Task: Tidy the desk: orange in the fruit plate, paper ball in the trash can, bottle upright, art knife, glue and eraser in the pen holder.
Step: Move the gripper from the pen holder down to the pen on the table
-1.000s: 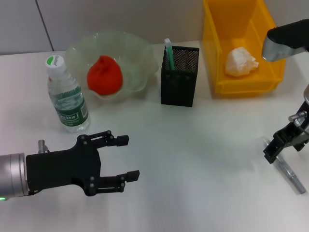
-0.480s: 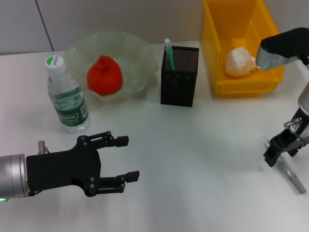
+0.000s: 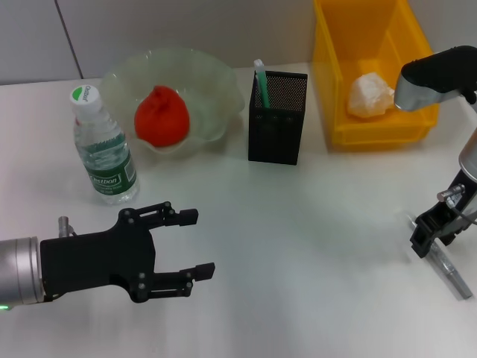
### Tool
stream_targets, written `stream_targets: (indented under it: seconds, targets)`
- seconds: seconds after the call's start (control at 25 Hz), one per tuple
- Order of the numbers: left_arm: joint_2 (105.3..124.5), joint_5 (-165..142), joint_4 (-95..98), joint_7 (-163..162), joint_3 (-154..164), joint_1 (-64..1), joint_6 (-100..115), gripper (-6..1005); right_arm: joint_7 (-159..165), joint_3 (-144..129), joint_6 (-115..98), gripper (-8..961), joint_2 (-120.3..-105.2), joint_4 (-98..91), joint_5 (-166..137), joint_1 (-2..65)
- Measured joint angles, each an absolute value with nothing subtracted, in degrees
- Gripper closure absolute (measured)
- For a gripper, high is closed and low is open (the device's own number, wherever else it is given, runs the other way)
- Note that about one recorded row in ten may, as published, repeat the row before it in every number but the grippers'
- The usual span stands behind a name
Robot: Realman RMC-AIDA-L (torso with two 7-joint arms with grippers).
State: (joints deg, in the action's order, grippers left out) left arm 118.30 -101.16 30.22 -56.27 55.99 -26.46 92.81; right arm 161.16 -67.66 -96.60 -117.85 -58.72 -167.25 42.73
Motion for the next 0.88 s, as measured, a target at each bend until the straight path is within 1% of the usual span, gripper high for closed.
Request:
stream_targets:
  seconds: [0.04,0.52,0.72,0.88]
  targets:
    - [118.30,-101.16,30.25,-56.26,55.95,-26.45,92.81,197,161.10,-67.68,-96.48,486,-117.86,-58.73,-167.25,42.60]
    - [118.30,-101.07,30.27,-56.25,55.84,-26.56,92.81,197,161.02,-68.64,-95.80,558,-117.86,-58.69,-167.25,41.81]
    - [118.30,-101.07,30.21,-56.25,55.81,-26.62,92.81,197,161.01,-68.64,-95.59,636,-117.86,-58.74,-167.25,41.62]
    - [118.30,-101.07,30.19,-56.25,55.87,-26.69,92.81,197,161.01,-68.65,-95.35,637,-117.86,-58.76,-167.25,41.62]
